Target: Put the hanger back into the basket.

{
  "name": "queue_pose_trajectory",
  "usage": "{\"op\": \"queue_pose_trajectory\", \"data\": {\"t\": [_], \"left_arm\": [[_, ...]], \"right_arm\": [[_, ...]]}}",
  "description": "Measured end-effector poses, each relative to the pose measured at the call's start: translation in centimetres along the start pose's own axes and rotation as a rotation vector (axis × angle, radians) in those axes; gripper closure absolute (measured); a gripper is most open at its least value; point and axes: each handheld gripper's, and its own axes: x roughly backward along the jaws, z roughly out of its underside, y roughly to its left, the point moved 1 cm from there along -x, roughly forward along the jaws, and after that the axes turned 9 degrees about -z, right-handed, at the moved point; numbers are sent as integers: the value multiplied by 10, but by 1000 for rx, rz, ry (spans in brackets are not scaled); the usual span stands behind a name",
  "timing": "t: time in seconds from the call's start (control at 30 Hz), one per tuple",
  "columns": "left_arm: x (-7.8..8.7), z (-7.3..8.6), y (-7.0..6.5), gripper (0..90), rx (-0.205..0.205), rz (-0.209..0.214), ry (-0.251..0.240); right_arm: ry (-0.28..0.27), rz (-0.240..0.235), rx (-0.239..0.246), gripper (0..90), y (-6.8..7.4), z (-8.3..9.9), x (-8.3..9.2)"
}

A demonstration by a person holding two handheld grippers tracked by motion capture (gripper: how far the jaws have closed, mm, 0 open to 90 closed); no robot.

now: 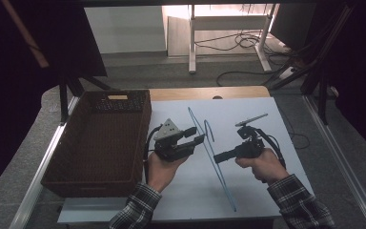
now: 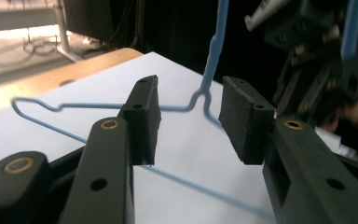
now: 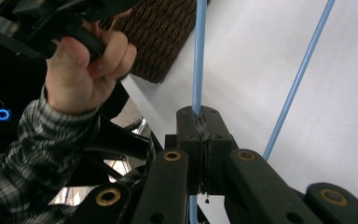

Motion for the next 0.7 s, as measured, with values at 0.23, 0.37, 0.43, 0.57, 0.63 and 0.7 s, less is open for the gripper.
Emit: {"op": "queue_pose_trajectory", "data": {"t": [0.23, 0.37, 0.43, 0.57, 0.63, 0.7], "left_arm": [[-10, 8, -1, 582, 160, 21, 84], [-15, 11, 1, 609, 213, 44, 125], [-18, 12, 3, 626, 249, 72, 141], [-22, 15, 3, 675, 313, 112, 173], [-22, 14, 3, 709, 325, 111, 185], [-23, 13, 2, 751, 334, 117, 204]], "right_arm": [[-27, 13, -1, 883, -1, 0, -8], [-36, 18, 4, 883, -1, 0, -11], [-38, 20, 7, 883, -1, -1, -11], [-45, 41, 17, 883, 0, -2, -13], [-49, 50, 21, 883, 0, -2, -14], [-54, 51, 20, 883, 0, -3, -15]]}}
